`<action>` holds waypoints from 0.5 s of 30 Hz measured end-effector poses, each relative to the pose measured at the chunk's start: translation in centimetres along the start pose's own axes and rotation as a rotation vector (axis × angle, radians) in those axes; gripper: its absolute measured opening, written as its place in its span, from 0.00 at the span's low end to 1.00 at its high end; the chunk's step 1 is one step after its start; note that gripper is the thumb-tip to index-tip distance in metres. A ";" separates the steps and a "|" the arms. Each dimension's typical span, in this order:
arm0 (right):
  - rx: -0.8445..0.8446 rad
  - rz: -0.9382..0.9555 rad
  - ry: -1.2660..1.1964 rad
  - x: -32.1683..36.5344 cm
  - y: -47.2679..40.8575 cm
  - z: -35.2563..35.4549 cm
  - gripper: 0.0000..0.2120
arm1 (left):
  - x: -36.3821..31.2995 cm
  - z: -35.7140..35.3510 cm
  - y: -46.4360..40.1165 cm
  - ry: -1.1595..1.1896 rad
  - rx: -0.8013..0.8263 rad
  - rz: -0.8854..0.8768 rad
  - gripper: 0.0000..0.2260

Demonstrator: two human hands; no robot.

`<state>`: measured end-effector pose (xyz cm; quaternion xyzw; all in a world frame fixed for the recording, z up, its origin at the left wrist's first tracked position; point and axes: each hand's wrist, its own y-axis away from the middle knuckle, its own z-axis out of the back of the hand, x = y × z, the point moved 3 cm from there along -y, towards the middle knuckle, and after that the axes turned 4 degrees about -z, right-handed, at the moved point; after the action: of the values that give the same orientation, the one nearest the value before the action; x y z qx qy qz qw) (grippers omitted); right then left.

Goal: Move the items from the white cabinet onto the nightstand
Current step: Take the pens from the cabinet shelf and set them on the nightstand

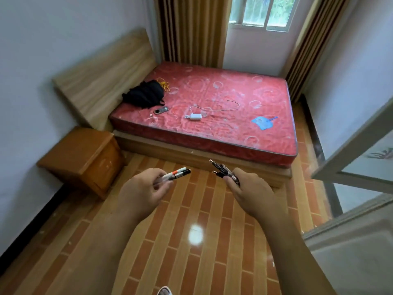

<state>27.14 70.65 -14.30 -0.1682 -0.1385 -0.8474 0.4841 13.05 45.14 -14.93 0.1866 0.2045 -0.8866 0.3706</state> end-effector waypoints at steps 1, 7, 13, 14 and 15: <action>0.008 0.013 -0.001 2.1 -0.8 -0.9 0.16 | 2.0 1.2 0.1 0.008 -0.019 0.010 0.06; 0.063 0.118 0.059 14.6 -5.1 -5.2 0.15 | 11.7 8.4 2.2 0.014 -0.129 0.116 0.04; 0.147 0.252 0.120 25.1 -7.8 -8.8 0.14 | 19.0 13.3 5.8 0.014 -0.230 0.249 0.04; 0.160 0.271 0.124 26.5 -8.3 -9.4 0.13 | 20.2 14.0 6.3 0.009 -0.246 0.277 0.04; 0.169 0.288 0.130 27.8 -8.8 -10.0 0.14 | 21.2 14.6 6.8 0.003 -0.262 0.303 0.04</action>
<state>4.78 49.47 -12.37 -0.0899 -0.1519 -0.7637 0.6210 1.52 21.11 -14.38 0.1668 0.2882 -0.7862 0.5206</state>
